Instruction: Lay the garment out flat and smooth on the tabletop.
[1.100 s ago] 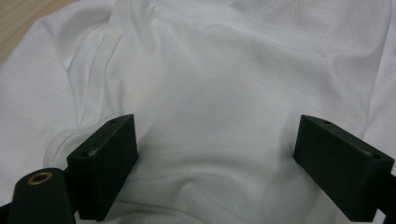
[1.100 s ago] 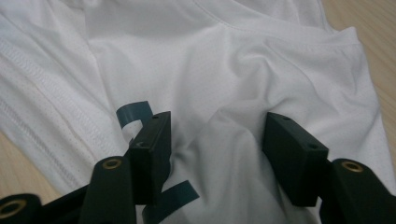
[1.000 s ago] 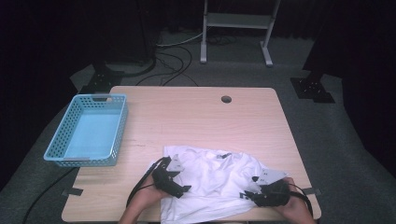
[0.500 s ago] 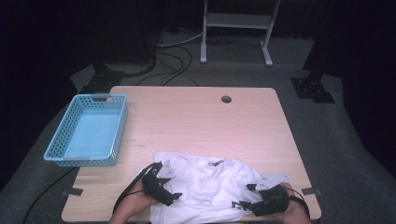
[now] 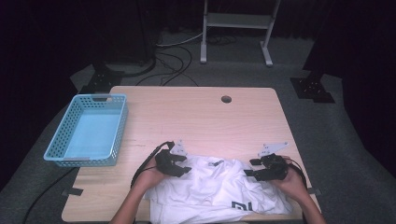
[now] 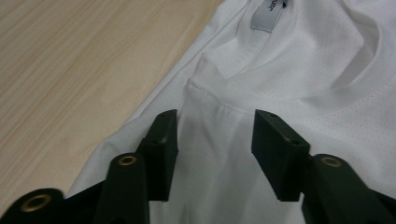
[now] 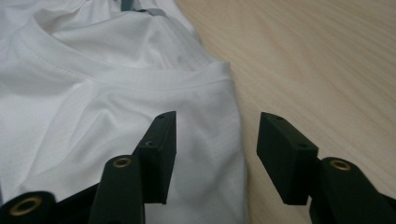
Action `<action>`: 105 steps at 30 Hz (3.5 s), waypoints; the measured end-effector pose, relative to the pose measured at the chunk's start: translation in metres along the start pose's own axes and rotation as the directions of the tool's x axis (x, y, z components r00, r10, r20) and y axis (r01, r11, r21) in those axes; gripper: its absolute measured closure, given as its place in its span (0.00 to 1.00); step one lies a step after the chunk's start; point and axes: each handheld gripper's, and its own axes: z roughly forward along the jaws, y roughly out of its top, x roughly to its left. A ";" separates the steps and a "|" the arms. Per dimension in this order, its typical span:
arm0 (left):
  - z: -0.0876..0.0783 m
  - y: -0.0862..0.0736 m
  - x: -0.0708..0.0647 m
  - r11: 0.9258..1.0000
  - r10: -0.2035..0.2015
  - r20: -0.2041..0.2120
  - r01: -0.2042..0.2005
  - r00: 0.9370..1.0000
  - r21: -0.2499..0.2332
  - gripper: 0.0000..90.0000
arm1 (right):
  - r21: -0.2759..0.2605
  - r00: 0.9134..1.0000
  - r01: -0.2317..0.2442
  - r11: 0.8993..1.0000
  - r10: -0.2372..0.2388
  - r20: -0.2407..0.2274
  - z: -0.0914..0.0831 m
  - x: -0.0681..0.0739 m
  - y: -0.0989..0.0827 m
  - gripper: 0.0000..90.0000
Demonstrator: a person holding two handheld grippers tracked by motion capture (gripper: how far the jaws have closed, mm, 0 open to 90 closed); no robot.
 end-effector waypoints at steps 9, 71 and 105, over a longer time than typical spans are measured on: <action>0.007 0.001 0.002 1.000 -0.015 -0.005 0.015 1.000 0.019 0.89 | 0.038 1.000 -0.008 0.999 0.009 -0.014 0.013 -0.006 0.003 0.75; -0.057 0.045 0.007 0.967 0.063 -0.355 -0.145 0.933 -0.208 0.99 | -0.145 0.998 0.069 0.987 -0.067 0.015 -0.049 -0.006 0.026 0.99; -0.003 -0.006 0.001 0.995 -0.093 -0.111 0.090 0.989 -0.031 0.23 | 0.003 0.997 0.024 1.000 -0.024 0.070 -0.006 0.021 -0.018 0.66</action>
